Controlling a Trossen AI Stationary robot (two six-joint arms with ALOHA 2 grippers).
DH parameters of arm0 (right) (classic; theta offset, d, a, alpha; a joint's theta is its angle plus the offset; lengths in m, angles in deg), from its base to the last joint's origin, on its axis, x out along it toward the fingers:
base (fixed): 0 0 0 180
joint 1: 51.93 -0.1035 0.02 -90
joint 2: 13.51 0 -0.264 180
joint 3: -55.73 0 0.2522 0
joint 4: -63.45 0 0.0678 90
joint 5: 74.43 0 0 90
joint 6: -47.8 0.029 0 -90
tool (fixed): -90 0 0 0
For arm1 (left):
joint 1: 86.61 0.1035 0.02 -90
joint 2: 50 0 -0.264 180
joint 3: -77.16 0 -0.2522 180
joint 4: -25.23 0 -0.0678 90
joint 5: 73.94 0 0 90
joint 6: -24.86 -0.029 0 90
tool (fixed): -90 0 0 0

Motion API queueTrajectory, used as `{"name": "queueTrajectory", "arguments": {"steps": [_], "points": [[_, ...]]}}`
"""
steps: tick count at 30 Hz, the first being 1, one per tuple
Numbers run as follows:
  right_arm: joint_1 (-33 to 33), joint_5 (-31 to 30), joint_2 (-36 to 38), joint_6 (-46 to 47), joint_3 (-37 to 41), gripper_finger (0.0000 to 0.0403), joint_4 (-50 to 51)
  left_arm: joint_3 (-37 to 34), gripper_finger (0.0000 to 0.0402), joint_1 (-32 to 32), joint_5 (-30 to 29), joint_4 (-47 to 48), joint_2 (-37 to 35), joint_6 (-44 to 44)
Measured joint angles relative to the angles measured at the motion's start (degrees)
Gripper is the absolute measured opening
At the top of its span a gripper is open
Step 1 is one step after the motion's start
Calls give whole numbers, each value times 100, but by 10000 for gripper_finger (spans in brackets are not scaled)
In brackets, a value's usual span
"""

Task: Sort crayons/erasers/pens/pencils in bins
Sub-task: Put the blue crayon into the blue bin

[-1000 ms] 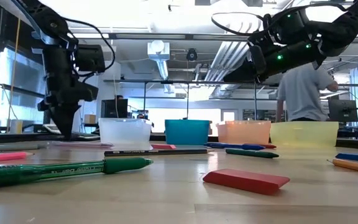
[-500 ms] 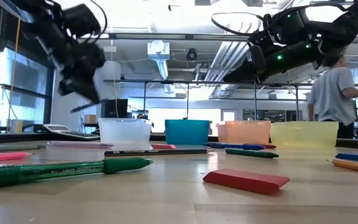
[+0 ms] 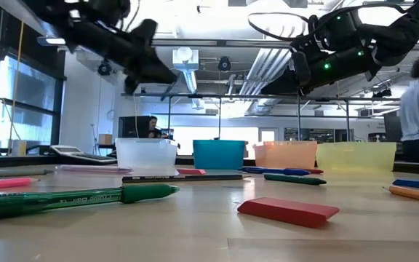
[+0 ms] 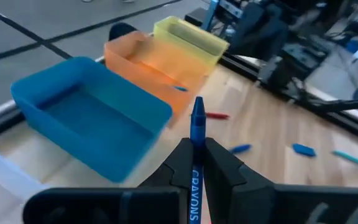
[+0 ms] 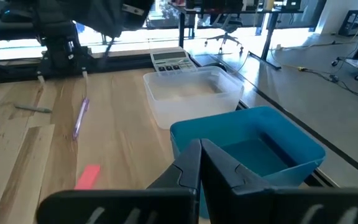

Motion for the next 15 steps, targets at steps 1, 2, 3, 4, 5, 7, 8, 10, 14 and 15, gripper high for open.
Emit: {"name": "queueTrajectory", "arguments": {"steps": [1,2,3,4,5,7,8,10,14,15], "points": [[0,0,0,13,0,0,-3,161,7,22,-16,-18,192,-120],[0,0,0,13,0,0,-3,335,7,47,-21,-25,397,-246],[0,0,0,12,0,0,-5,515,7,72,-24,-14,597,-381],[0,0,0,14,0,0,-8,704,7,103,-20,-9,808,-496],[0,0,0,14,0,0,-12,906,7,140,-7,2,1014,-602],[0,0,0,14,0,0,-12,1317,7,226,80,11,1425,-784],[0,0,0,14,0,0,-12,1513,7,270,102,10,1628,-867],[0,0,0,14,-1,0,-14,1891,7,349,113,40,2026,-999],[0,0,0,14,0,0,-16,2674,7,480,130,289,2791,-1184],[0,0,0,14,0,0,-16,2841,7,511,136,361,2972,-1195]]}}
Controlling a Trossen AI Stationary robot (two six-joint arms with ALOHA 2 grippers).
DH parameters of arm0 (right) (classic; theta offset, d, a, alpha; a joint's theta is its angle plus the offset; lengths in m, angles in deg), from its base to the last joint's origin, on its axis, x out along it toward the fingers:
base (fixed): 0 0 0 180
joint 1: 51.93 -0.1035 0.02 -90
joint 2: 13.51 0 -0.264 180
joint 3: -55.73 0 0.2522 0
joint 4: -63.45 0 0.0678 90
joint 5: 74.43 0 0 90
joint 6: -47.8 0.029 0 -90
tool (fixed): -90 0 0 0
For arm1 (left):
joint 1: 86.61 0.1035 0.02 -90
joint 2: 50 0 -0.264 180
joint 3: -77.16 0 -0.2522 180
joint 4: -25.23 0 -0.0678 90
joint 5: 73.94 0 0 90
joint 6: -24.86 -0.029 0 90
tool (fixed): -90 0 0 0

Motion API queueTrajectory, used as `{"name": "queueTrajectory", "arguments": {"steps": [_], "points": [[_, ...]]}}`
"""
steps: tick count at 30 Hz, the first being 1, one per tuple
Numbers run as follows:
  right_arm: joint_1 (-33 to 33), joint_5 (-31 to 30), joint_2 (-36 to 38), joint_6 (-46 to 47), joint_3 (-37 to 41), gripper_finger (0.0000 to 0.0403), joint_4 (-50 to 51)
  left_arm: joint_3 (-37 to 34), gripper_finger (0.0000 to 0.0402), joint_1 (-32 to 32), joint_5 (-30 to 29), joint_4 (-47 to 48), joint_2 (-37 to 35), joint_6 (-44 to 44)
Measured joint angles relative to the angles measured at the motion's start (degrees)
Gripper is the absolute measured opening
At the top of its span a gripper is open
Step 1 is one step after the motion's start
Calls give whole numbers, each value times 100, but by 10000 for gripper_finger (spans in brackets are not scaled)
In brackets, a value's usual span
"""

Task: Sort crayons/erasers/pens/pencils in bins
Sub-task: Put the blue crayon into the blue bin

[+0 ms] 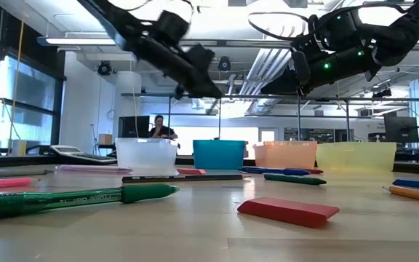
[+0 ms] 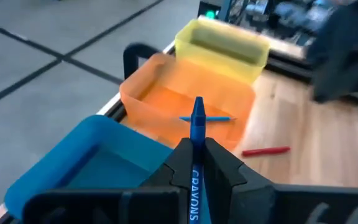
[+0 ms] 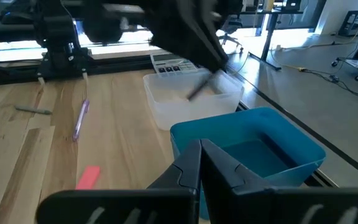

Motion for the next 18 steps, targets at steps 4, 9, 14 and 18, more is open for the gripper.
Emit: {"name": "queueTrajectory", "arguments": {"steps": [4,9,14,18], "points": [[0,-1,0,1,-1,0,-2,527,7,125,4,209,649,-70],[0,0,0,2,-2,0,-3,848,7,307,4,467,1127,-34],[-1,-1,0,-3,-2,0,-5,862,7,421,144,555,1340,47],[-1,-1,0,-4,-2,0,-7,863,7,443,309,554,1453,46]]}}
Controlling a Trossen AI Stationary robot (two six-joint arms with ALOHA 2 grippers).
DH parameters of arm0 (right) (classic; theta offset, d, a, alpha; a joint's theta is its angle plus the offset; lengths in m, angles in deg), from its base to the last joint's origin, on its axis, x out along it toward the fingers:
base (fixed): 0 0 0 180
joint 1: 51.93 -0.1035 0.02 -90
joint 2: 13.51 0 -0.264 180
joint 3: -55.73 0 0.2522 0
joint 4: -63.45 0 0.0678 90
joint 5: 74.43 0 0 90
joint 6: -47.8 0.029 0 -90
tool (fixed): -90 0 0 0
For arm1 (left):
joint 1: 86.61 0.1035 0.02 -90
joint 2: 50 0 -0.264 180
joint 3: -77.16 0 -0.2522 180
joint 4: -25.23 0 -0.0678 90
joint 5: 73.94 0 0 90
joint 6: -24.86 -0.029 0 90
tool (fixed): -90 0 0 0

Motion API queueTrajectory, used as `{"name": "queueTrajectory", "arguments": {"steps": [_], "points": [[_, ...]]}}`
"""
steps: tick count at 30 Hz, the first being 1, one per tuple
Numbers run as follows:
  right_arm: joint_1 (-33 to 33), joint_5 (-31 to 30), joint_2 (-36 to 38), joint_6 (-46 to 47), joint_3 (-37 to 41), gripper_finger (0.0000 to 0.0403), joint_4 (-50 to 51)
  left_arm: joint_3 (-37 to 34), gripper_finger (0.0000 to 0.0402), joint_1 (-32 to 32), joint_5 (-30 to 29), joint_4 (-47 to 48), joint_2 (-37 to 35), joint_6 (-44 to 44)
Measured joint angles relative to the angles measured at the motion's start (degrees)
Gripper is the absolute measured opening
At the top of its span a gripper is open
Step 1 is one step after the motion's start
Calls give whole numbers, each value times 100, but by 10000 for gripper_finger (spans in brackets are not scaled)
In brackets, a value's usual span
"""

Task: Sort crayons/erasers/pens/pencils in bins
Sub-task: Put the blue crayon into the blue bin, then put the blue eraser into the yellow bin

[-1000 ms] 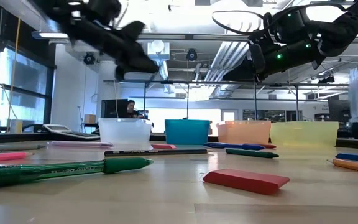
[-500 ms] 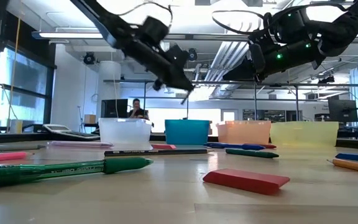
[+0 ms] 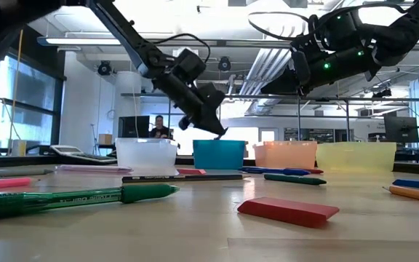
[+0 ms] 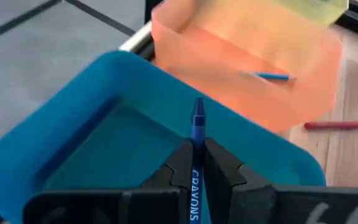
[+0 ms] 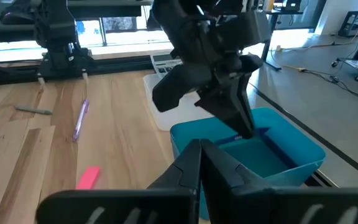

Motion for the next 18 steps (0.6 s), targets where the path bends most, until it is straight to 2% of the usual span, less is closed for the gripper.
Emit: {"name": "queueTrajectory", "arguments": {"steps": [6,18], "points": [[1,0,0,-10,0,0,0,0,13,-13,-39,42,41,-109],[1,-1,0,-13,0,0,11,0,52,-4,-61,152,41,-195]]}}
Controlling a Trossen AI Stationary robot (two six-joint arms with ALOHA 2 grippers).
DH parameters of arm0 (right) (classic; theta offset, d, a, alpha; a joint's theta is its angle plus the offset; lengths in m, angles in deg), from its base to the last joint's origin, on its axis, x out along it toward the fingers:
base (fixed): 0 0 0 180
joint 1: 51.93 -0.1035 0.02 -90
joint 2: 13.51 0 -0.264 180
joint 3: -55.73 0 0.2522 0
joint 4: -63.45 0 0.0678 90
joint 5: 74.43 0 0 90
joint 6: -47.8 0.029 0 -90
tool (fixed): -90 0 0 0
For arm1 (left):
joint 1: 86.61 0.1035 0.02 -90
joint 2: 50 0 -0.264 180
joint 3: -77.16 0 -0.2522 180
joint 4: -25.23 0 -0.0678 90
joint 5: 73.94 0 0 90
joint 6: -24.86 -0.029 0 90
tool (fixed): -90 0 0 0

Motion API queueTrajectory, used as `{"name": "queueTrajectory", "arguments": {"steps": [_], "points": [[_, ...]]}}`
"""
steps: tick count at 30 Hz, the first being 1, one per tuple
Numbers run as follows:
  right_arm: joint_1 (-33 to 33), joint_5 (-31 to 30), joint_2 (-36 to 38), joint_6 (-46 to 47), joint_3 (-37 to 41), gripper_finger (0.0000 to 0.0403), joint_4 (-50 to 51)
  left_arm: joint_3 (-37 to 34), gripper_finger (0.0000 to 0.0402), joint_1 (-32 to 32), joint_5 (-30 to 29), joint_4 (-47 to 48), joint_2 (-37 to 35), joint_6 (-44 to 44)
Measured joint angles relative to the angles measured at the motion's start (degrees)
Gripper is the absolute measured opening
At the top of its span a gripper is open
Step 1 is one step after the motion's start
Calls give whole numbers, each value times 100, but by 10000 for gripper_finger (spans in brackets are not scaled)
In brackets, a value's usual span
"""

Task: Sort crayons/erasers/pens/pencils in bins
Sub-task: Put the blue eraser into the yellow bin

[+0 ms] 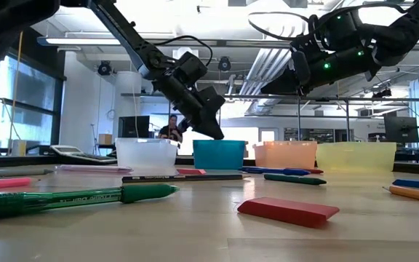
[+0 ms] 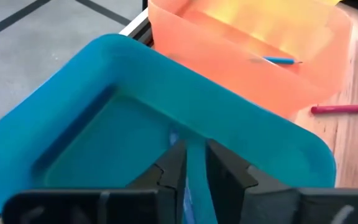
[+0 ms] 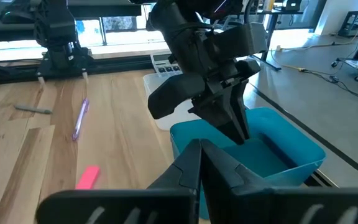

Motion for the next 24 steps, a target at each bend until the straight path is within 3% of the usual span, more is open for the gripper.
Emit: {"name": "queueTrajectory", "arguments": {"steps": [8,14,17,24], "points": [[-2,0,0,-90,0,0,133,-9,66,-2,-17,57,-181,-199],[0,0,0,-133,0,0,135,-122,28,-163,-23,124,-755,-488],[-1,0,0,-153,0,0,135,-489,6,-335,-115,-227,-1078,-431],[0,-2,0,-197,0,0,153,-1689,1,-724,-485,-1417,-1944,-404]]}}
